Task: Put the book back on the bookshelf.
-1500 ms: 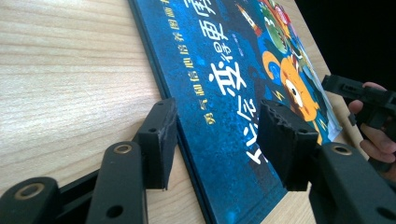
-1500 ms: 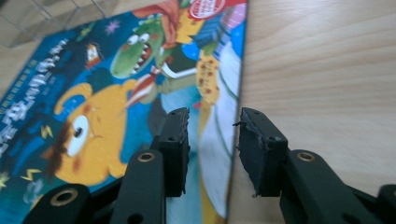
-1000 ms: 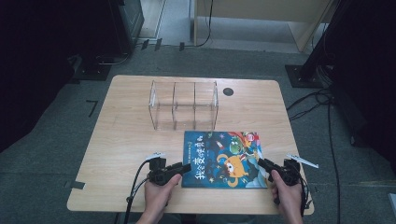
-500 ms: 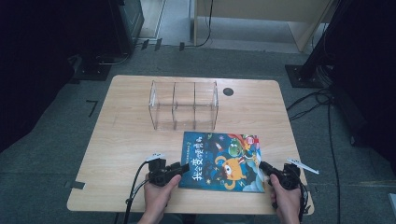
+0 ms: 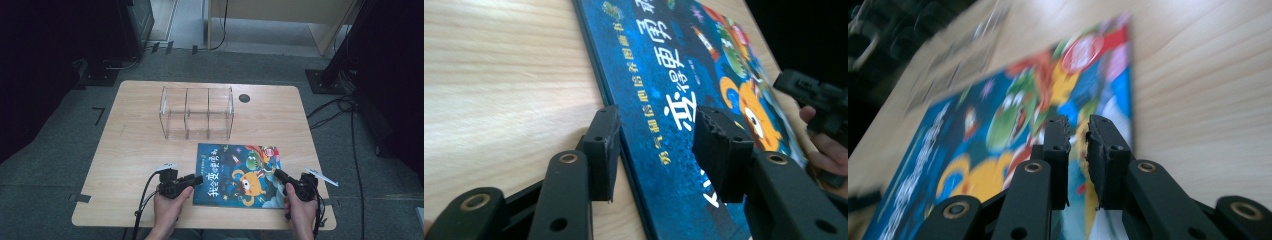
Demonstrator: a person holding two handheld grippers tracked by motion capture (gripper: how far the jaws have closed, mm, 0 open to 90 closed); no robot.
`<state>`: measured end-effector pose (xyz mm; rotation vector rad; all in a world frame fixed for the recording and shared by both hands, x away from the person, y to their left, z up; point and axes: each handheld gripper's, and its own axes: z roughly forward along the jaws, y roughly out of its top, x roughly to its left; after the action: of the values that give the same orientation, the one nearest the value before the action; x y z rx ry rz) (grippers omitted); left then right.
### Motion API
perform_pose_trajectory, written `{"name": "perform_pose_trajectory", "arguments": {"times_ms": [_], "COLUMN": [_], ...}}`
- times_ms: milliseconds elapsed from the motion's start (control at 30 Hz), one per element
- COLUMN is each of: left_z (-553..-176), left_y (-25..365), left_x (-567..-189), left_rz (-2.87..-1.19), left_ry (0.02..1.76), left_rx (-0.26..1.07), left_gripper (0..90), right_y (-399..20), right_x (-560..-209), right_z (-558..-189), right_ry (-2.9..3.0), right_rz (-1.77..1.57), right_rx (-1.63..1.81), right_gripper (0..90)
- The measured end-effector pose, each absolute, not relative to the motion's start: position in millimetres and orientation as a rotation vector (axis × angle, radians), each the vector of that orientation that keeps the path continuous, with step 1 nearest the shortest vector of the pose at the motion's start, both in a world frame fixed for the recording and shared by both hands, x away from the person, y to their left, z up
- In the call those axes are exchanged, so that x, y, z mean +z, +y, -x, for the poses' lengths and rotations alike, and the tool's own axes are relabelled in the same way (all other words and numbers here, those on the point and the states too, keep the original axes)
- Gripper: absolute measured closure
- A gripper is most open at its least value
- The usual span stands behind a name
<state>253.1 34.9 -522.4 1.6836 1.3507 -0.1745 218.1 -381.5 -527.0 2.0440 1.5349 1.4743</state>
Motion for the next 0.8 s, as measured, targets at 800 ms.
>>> {"name": "perform_pose_trajectory", "arguments": {"times_ms": [800], "left_z": [-256.4], "left_y": [34.4], "left_x": [-517.8], "left_rz": [-1.636], "left_ry": [1.340], "left_rx": [-0.181], "left_gripper": [50.5], "right_y": [-402.3], "right_x": [-534.8], "right_z": [-221.4], "right_ry": [1.486], "right_rz": [-2.075], "right_rx": [1.607], "right_gripper": [75.1]}}
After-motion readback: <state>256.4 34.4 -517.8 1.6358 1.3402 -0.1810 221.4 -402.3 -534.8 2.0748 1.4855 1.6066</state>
